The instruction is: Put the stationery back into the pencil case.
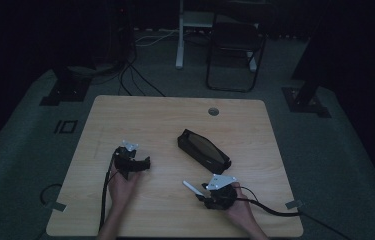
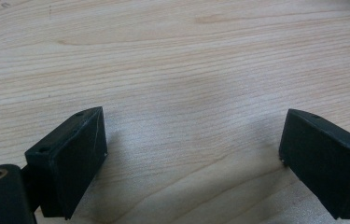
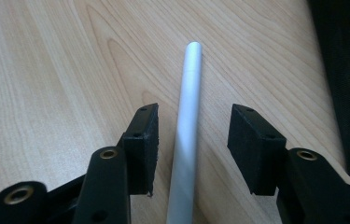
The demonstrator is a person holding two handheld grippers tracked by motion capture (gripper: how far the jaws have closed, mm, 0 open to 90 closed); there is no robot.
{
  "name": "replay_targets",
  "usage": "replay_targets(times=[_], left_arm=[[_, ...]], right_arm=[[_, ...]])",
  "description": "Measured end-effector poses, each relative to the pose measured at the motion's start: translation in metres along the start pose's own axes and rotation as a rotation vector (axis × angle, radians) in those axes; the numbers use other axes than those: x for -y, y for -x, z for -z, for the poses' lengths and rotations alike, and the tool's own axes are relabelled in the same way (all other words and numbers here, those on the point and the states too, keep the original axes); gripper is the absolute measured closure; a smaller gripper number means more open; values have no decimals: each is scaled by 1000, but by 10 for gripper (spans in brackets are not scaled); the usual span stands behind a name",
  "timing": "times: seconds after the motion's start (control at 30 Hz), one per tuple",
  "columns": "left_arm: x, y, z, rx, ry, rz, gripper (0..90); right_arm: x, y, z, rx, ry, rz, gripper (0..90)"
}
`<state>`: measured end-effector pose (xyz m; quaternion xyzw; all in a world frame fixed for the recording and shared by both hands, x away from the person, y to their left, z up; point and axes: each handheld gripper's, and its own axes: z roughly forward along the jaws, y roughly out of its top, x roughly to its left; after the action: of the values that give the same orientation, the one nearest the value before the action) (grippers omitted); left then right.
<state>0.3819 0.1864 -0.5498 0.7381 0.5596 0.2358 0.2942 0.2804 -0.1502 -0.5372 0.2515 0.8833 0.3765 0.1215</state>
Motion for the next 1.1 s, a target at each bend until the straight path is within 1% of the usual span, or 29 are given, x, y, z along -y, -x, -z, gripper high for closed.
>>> replay_targets(times=[0.43, 0.67, 0.73, 0.83, 0.87, 0.9, 0.93, 1.0, 1.1], left_arm=[[0, 0, 0, 0, -1, 0, 79], [0, 0, 0, 0, 0, 0, 79], [0, 0, 0, 0, 0, 0, 79], [0, 0, 0, 0, 0, 0, 79], [0, 0, 0, 0, 0, 0, 79], [0, 0, 0, -1, 0, 0, 79], [0, 0, 0, -1, 0, 0, 79], [0, 0, 0, -1, 0, 0, 79], [0, 0, 0, -1, 0, 0, 79]], right_arm=[[2, 1, -7, -4, -29, 11, 609], [3, 3, -8, -8, -40, 3, 630], [3, 4, -8, -17, -39, -1, 642], [3, 6, -8, -20, -40, -9, 679], [3, 6, -8, -20, -40, -9, 679], [3, 7, -8, -19, -39, -11, 700], [3, 9, -8, -17, -39, -19, 740], [3, 10, -8, -14, -40, -28, 777], [3, 12, -8, -21, -42, -32, 782]])
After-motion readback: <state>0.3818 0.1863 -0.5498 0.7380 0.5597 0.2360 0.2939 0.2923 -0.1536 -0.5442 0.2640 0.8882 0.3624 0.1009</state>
